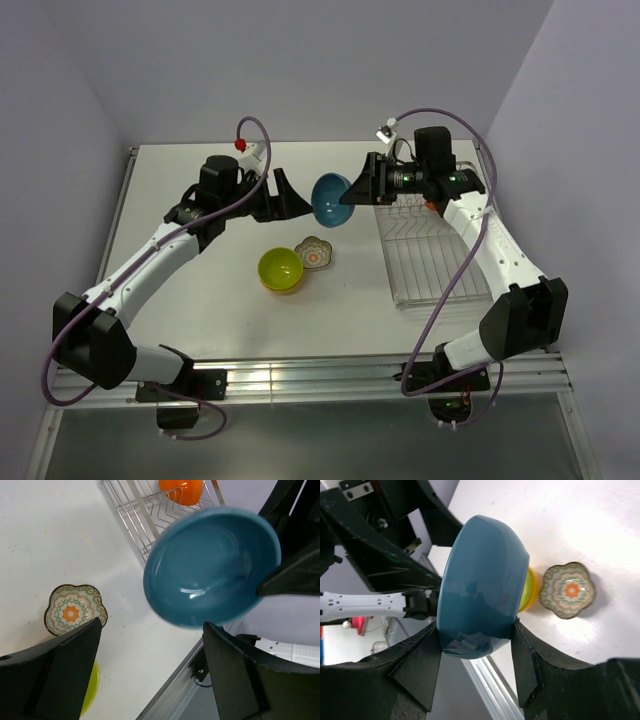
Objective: Load the bowls into the dish rack
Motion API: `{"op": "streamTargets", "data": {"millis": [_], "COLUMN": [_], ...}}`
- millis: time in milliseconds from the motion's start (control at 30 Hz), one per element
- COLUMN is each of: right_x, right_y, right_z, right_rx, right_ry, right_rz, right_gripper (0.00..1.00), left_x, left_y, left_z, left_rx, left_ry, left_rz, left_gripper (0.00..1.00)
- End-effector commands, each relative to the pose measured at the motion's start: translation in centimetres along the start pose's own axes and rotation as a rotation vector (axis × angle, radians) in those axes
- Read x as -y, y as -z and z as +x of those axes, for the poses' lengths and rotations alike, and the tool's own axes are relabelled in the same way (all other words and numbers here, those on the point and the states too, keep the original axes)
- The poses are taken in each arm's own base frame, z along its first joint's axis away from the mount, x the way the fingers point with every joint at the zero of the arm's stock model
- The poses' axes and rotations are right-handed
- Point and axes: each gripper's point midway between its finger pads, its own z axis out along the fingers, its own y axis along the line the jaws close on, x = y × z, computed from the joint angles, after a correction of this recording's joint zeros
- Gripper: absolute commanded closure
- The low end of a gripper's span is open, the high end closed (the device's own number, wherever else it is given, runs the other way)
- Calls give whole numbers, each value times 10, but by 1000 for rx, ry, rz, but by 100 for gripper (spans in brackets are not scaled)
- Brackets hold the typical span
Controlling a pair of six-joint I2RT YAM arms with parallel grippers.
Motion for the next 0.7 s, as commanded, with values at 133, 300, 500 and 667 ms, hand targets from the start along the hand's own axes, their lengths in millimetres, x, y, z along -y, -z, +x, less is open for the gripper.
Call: {"op": "streamTargets", "data": {"millis": [133,300,500,667], "right_x": [11,41,77,98], "right_y": [31,65,113,130], "right_z": [-24,-38,-56,-55], "right_rx": [43,51,12,-56], "right_ry": [124,180,398,517], "right_rz": [55,195,412,536], "right_gripper": [100,100,100,100], "left_x": [24,26,32,39], "left_y": [12,16,19,21], "left_z": [-14,-14,-14,-15], "left_rx": [30,39,30,29], "left_ry": [-47,-63,-89,-91], "left_rz": [94,102,124,153], "left_gripper": [3,1,0,0]}}
